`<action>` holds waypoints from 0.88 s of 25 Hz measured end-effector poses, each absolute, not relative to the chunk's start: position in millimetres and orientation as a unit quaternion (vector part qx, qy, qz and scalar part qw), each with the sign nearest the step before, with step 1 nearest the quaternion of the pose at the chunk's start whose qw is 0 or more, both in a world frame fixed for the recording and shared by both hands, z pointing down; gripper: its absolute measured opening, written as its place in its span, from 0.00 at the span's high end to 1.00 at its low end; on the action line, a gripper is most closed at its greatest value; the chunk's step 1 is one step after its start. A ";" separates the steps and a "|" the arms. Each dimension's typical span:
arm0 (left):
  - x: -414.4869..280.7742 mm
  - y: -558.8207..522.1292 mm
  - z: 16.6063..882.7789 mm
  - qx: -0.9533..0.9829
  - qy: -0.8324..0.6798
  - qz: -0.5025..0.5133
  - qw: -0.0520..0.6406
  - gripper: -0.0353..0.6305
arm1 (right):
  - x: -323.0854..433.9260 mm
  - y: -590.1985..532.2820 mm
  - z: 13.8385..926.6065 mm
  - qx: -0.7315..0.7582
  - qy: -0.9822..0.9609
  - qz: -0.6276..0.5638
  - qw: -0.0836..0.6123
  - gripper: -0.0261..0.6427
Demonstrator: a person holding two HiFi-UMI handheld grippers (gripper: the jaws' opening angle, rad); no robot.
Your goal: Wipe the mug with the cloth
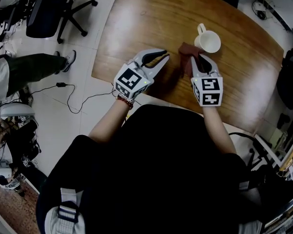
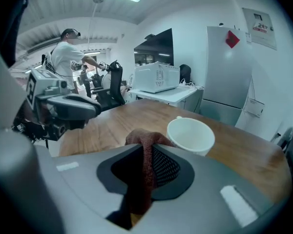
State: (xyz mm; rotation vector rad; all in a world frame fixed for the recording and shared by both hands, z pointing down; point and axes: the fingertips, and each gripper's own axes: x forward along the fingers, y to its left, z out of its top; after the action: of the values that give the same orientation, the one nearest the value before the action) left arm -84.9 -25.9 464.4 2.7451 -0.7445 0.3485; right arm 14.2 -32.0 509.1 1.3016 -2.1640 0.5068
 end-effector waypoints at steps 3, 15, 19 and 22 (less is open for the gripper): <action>-72.1 -22.6 462.7 0.952 -0.247 0.119 0.135 0.90 | 43.3 -10.0 480.4 0.502 -0.805 0.181 0.259 0.87; -30.7 -4.0 454.4 0.958 -0.225 0.114 0.134 0.90 | 156.2 24.0 554.0 0.508 -0.751 0.170 0.385 0.87; -30.7 1.7 456.5 0.956 -0.230 0.115 0.140 0.90 | 157.3 23.6 564.2 0.509 -0.750 0.158 0.391 0.86; -34.3 3.7 456.8 0.954 -0.235 0.117 0.146 0.90 | 153.0 20.9 563.6 0.513 -0.757 0.156 0.373 0.84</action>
State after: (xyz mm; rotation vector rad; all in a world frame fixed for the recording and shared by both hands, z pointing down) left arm -34.3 3.7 456.8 2.7466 -0.6767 0.3378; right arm 153.0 20.9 563.6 1.3139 -1.9396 0.3986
